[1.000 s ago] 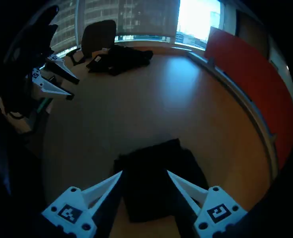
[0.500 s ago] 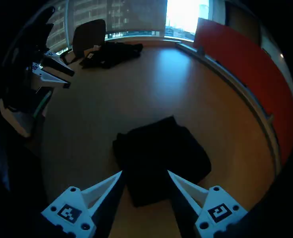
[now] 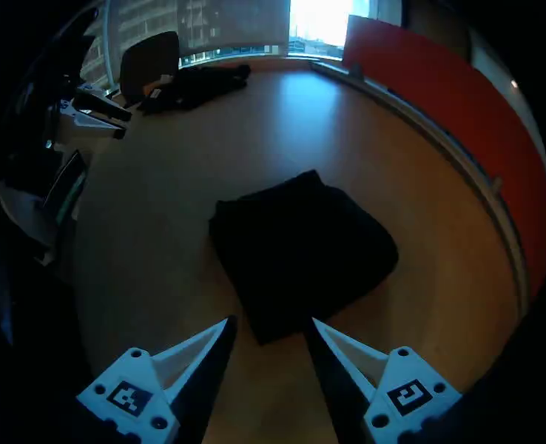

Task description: Fold towel

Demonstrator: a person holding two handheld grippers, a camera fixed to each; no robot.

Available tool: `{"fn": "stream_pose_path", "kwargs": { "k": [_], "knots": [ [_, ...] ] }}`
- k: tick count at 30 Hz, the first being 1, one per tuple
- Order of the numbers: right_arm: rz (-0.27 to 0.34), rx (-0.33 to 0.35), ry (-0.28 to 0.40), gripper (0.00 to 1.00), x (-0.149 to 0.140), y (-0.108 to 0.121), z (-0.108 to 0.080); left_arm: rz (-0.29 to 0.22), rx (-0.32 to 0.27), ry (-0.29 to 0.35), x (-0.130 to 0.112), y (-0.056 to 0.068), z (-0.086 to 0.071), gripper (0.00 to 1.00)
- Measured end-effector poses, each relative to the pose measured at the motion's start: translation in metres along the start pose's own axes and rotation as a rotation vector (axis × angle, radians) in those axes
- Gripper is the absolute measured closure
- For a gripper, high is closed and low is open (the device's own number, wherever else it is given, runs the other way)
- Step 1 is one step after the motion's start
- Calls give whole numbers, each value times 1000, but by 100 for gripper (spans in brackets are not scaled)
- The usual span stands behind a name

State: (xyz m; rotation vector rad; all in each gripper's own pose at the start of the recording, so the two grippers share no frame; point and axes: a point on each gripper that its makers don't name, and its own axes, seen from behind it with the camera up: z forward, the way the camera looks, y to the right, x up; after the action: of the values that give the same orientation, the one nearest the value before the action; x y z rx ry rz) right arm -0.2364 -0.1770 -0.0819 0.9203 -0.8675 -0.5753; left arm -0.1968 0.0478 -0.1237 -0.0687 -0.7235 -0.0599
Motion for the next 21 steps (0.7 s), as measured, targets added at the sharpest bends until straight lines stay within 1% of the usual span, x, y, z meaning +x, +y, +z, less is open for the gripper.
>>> {"fn": "stream_pose_path", "kwargs": {
  "k": [5,8,15,21],
  "knots": [
    [10,-13,-18,32,-11,-2,4,-2,0,0,-2,0,-1,23],
    [22,-17,-29,36,-18,-3,7,-3,0,1,-3,0,-2,23],
    [60,-30,-31,52,-23,-2,10,-2,-2,0,-5,1,-4,22],
    [86,-36,-29,63,-24,-2,14,-4,-3,2,-6,1,-5,23]
  ]
}}
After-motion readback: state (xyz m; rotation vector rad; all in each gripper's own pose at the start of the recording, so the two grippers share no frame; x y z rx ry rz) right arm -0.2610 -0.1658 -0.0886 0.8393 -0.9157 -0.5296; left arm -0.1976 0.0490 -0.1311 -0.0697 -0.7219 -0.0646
